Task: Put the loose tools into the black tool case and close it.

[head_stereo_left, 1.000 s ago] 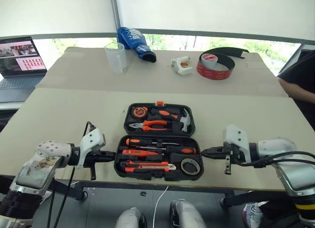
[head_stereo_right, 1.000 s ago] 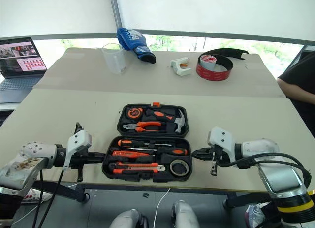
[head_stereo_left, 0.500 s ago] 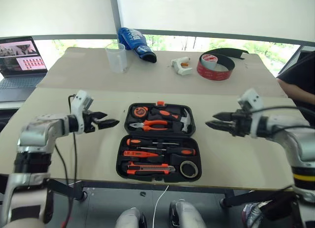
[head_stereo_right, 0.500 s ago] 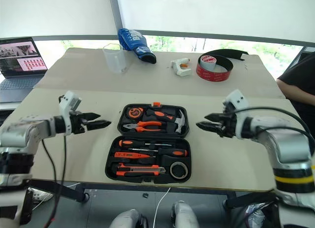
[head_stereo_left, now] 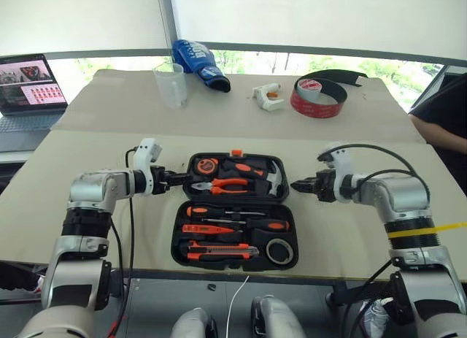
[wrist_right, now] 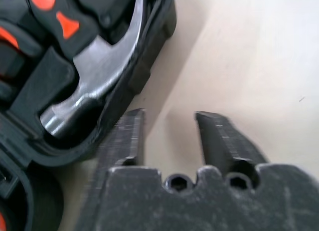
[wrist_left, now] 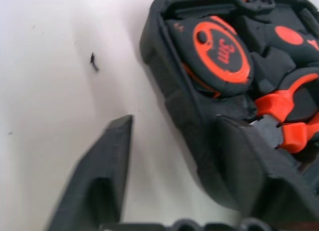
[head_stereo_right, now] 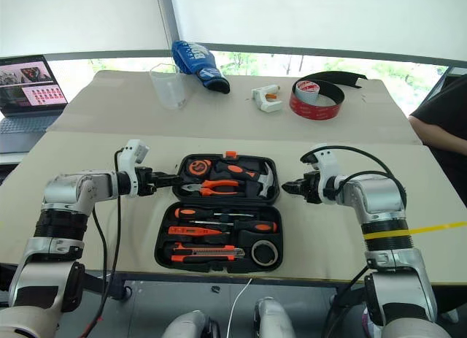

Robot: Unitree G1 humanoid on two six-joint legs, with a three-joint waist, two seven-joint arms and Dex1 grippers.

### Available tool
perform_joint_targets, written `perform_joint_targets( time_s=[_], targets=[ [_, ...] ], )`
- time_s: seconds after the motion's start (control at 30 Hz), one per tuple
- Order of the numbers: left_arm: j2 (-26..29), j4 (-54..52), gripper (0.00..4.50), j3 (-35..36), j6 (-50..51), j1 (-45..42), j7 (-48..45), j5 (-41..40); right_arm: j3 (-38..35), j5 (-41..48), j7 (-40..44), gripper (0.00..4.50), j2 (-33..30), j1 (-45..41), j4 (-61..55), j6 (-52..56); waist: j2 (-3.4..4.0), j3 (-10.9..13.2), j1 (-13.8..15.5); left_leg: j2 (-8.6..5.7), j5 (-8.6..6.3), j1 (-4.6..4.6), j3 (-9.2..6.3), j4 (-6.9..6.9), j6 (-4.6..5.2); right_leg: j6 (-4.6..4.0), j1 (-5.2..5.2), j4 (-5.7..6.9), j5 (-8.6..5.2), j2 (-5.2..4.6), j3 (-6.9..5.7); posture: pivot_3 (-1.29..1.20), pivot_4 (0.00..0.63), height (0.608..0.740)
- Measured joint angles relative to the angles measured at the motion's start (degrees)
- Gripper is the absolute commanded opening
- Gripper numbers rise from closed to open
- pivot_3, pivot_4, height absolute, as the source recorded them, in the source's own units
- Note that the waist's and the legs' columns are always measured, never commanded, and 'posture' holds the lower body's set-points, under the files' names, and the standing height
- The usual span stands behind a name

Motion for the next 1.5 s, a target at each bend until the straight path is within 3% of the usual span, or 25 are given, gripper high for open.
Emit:
perform_joint_targets(
  time_s=[0.07,0.33,0.57,0.83,1.0,1.33,1.5],
  targets=[
    [-0.1,-0.56,0.76,-0.18,-0.01,0.01,-0.24,-0.29,0.0,0.06,0.2,1.41,-0.05,-0.01,-0.25,0.0,0.01,-0.01,-0.11,0.01,0.03,0.04,0.0,-0.01,-0.06,-0.04,0.0,0.02,0.02,0.01,0.03,0.0,0.15,0.73],
    [-0.03,-0.88,0.76,-0.05,0.14,0.0,0.31,-0.43,-0.65,0.39,1.26,1.41,-3.86,-0.49,-2.09,0.25,0.07,-0.04,-0.24,0.02,0.06,0.06,0.0,-0.03,-0.09,-0.06,0.0,0.03,0.03,0.01,0.04,0.0,0.15,0.73],
    [-0.24,-0.91,0.76,-0.13,-0.05,-0.06,0.51,-0.47,-1.49,1.14,-1.01,1.41,1.55,-3.59,-2.03,1.16,0.07,-0.04,-0.19,0.02,0.07,0.04,-0.02,-0.03,-0.11,-0.07,0.0,0.03,0.03,0.0,0.02,0.0,0.15,0.73],
    [-0.29,-1.22,0.76,-0.27,-0.01,-0.06,0.62,-0.41,-0.07,0.78,-1.85,1.41,3.05,-3.11,-1.19,1.45,0.07,-0.04,-0.11,0.01,0.07,0.02,-0.02,-0.04,-0.11,-0.07,0.0,0.01,0.03,0.0,-0.01,0.0,0.15,0.73],
    [-0.26,-1.27,0.72,-0.3,-0.01,-0.05,0.8,-0.29,0.09,1.0,-1.85,0.06,3.17,-2.22,-1.48,1.53,0.06,-0.05,-0.17,0.02,0.07,0.03,-0.02,-0.03,-0.11,-0.07,0.01,0.01,0.03,0.01,0.0,0.0,0.15,0.73],
    [-0.36,-1.66,0.72,-0.36,-1.02,0.32,0.63,-0.18,0.23,0.98,-1.88,0.06,2.96,-1.87,-2.94,2.13,0.06,-0.04,-0.08,0.02,0.07,0.04,-0.03,-0.05,-0.11,-0.07,0.02,0.01,0.03,-0.01,0.0,0.0,0.15,0.73],
    [-1.17,-4.75,0.72,0.11,-7.34,3.12,0.73,0.09,0.49,0.0,-2.3,0.06,2.7,-2.06,-2.88,-0.02,0.05,-0.03,-0.04,0.01,0.07,-0.07,-0.03,-0.02,-0.11,-0.07,-0.02,-0.01,0.04,-0.08,0.0,0.0,0.15,0.73]
  ],
)
